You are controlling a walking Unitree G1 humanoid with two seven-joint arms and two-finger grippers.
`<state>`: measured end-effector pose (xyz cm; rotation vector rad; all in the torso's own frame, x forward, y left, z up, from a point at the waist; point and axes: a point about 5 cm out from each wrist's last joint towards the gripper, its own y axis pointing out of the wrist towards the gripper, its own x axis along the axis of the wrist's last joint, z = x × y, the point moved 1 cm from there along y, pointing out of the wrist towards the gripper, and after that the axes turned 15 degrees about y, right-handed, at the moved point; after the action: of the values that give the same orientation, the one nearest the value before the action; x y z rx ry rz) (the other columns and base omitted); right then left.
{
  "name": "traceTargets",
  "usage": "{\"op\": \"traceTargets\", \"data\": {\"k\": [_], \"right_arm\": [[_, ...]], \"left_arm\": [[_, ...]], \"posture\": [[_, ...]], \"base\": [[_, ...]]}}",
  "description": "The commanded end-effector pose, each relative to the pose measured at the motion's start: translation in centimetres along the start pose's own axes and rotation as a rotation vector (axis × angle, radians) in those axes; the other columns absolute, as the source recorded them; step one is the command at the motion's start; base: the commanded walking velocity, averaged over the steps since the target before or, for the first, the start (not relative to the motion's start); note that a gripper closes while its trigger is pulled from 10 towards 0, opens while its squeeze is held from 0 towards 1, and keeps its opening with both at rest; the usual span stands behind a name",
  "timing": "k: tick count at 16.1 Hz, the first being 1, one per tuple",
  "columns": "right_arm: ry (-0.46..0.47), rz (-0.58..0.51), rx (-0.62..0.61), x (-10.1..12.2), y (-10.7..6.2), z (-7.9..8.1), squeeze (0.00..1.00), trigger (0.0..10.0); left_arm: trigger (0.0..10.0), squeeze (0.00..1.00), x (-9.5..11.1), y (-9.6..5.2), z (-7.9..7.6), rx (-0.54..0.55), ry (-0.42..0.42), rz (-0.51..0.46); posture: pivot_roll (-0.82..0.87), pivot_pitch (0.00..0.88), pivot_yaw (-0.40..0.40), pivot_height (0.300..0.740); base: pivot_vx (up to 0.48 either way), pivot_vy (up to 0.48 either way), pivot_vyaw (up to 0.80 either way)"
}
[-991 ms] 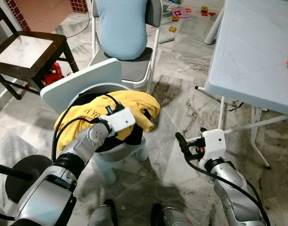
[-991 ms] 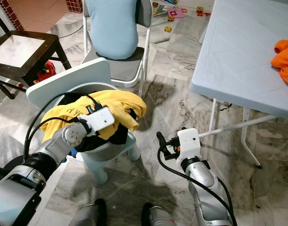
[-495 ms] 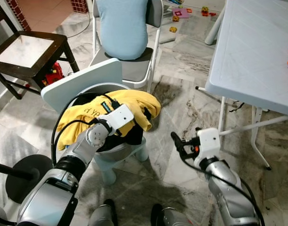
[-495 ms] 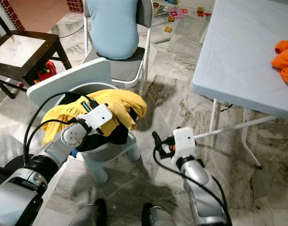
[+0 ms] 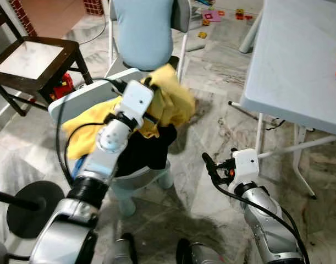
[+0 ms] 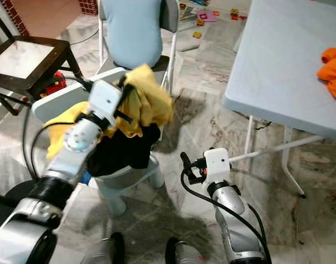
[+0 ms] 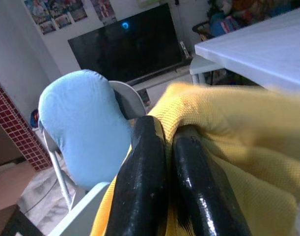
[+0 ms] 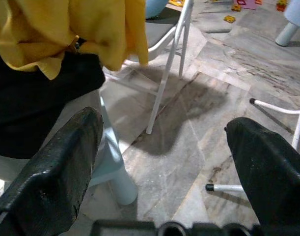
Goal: Hang hanger
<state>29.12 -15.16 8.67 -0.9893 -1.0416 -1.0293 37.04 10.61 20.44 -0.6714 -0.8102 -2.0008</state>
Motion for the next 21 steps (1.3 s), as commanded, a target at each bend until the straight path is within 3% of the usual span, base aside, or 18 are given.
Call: {"op": "traceTargets", "data": {"k": [1,3,5,7,10,11,12,13,15,16,17,18,19,20,21], "right_arm": [[-0.002,0.014,-0.02,-0.5,-0.3,-0.4,0.0,10.0],[-0.004,0.021,-0.005,-0.8,0.0,0.1,0.0,10.0],[-0.005,0.008,0.003,-0.4,0.3,0.5,0.0,10.0],[-0.009,0.001,-0.007,-0.2,0.3,0.2,0.0,10.0],[-0.012,0.003,-0.016,-0.3,-0.2,-0.2,0.0,10.0],[-0.013,0.01,-0.014,-0.5,-0.4,-0.2,0.0,10.0],[-0.014,0.021,-0.004,-0.7,-0.5,0.0,0.0,10.0],[-0.016,0.024,0.003,-0.7,-0.5,0.1,0.0,10.0],[-0.02,0.026,0.012,-0.6,-0.3,0.2,0.0,10.0],[-0.023,0.025,0.014,-0.4,-0.2,0.1,0.0,10.0],[-0.025,0.025,0.014,-0.3,-0.2,0.0,0.0,10.0],[-0.026,0.025,0.013,-0.3,-0.2,-0.1,0.0,10.0],[-0.028,0.024,0.012,-0.3,-0.2,-0.2,0.0,10.0],[-0.029,0.024,0.011,-0.2,-0.2,-0.2,0.0,10.0],[-0.03,0.024,0.01,-0.3,-0.2,-0.2,0.0,10.0]], "left_arm": [[0.0,0.0,-1.4,-1.0,-0.5,-0.023,-0.007,0.061],[0.0,0.0,-0.7,-0.6,-0.2,0.006,0.004,0.033],[0.0,0.0,3.3,1.3,1.3,0.141,-0.061,-0.122],[0.0,0.0,4.9,1.0,1.8,0.226,-0.168,-0.18],[0.0,0.0,0.9,-2.4,0.2,0.286,-0.28,0.038],[0.0,0.0,-0.6,-3.7,0.0,0.347,-0.378,0.138],[0.0,0.0,-3.1,-5.6,-1.2,0.387,-0.542,0.301],[0.0,0.0,-4.0,-6.6,-1.9,0.411,-0.642,0.365],[0.0,0.0,-5.8,-8.9,-3.6,0.438,-0.792,0.507],[0.5,0.0,-6.4,-9.6,-4.1,0.436,-0.801,0.55],[2.9,0.0,-6.5,-9.8,-4.4,0.423,-0.804,0.57],[2.9,0.0,-6.6,-9.9,-4.4,0.421,-0.808,0.593],[10.0,0.0,-6.6,-9.9,-4.2,0.424,-0.805,0.603],[10.0,0.74,-6.8,-10.1,-3.8,0.45,-0.795,0.631],[10.0,1.0,-7.1,-10.3,-3.6,0.415,-0.702,0.67]], "posture": [[0.0,0.199,-0.044,0.74],[0.0,0.199,-0.05,0.74],[-0.01,0.196,-0.053,0.74],[-0.02,0.198,-0.049,0.74],[-0.02,0.216,-0.052,0.74],[-0.02,0.22,-0.055,0.74],[-0.01,0.226,-0.065,0.74],[-0.01,0.228,-0.067,0.74],[-0.01,0.231,-0.071,0.74],[-0.01,0.235,-0.077,0.74],[-0.01,0.236,-0.079,0.74],[-0.01,0.236,-0.079,0.74],[-0.01,0.237,-0.079,0.74],[-0.01,0.238,-0.078,0.74],[-0.01,0.238,-0.078,0.74]], "base": [[0.0,0.0,0.0],[0.0,0.0,0.0],[0.0,0.0,0.0],[0.0,0.0,0.0],[0.0,0.0,0.0],[0.0,0.0,0.0],[0.0,0.0,0.0],[0.0,0.0,0.0],[0.0,0.0,0.0],[0.0,0.0,0.0],[0.0,0.0,0.0],[0.0,0.0,0.0],[0.0,0.0,0.0],[0.0,0.0,0.0],[0.0,0.0,0.0]]}}
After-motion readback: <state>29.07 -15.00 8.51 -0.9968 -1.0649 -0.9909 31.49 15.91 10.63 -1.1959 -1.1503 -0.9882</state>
